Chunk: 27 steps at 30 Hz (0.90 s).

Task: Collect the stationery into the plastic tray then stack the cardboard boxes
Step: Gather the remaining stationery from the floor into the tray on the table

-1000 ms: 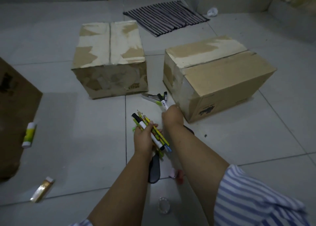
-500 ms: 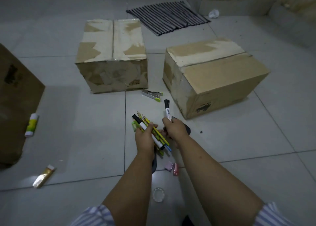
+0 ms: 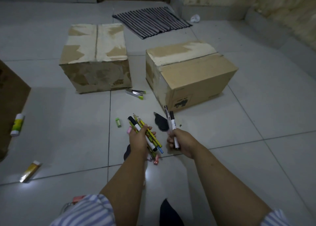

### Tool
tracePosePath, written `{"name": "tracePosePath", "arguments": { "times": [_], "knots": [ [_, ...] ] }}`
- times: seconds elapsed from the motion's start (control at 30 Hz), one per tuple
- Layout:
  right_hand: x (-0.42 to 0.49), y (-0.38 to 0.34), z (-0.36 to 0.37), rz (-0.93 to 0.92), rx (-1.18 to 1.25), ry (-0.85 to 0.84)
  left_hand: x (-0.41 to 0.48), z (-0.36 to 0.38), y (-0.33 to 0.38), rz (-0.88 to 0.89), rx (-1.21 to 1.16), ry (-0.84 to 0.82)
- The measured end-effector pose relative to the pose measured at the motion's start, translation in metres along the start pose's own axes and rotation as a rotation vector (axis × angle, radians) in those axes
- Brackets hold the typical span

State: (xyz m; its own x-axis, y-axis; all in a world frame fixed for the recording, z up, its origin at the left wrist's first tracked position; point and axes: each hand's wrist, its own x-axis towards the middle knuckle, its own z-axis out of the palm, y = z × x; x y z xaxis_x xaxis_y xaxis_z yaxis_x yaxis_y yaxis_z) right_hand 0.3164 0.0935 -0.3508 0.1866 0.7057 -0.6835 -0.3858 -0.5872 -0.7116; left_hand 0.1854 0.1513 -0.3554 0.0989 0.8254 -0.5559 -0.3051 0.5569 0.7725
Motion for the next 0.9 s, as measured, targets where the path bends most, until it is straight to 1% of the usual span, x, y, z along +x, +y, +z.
{"name": "tracePosePath", "arguments": {
  "times": [0.1,0.23,0.37,0.47,0.57,0.6,0.67,0.77,0.83,0.9],
  "knots": [
    [0.0,0.008,-0.012,-0.066,0.091,0.033,-0.006,0.01,-0.008,-0.033,0.018,-0.035],
    [0.004,0.016,-0.024,-0.196,0.088,0.112,-0.009,0.021,-0.018,-0.013,0.111,-0.082],
    [0.011,0.017,-0.031,-0.274,0.129,0.138,-0.002,0.028,-0.025,0.0,0.146,-0.093],
    [0.023,0.018,-0.035,-0.311,0.068,0.182,0.005,0.033,-0.032,-0.026,0.109,-0.071],
    [0.026,0.014,-0.034,-0.309,0.128,0.238,0.001,0.043,-0.029,-0.085,-0.002,-0.063],
    [0.021,0.011,-0.033,-0.301,0.143,0.262,-0.004,0.046,-0.025,-0.096,-0.012,-0.065],
    [0.006,0.003,-0.031,-0.269,0.097,0.329,-0.017,0.054,-0.01,-0.11,0.006,-0.069],
    [-0.034,-0.015,-0.02,-0.24,0.002,0.393,-0.048,0.062,0.026,-0.102,0.116,-0.077],
    [-0.074,-0.038,-0.011,-0.244,-0.011,0.361,-0.08,0.067,0.059,-0.09,0.199,-0.091],
    [-0.12,-0.071,0.0,-0.233,-0.099,0.3,-0.116,0.073,0.1,-0.072,0.286,-0.128]
  ]
}}
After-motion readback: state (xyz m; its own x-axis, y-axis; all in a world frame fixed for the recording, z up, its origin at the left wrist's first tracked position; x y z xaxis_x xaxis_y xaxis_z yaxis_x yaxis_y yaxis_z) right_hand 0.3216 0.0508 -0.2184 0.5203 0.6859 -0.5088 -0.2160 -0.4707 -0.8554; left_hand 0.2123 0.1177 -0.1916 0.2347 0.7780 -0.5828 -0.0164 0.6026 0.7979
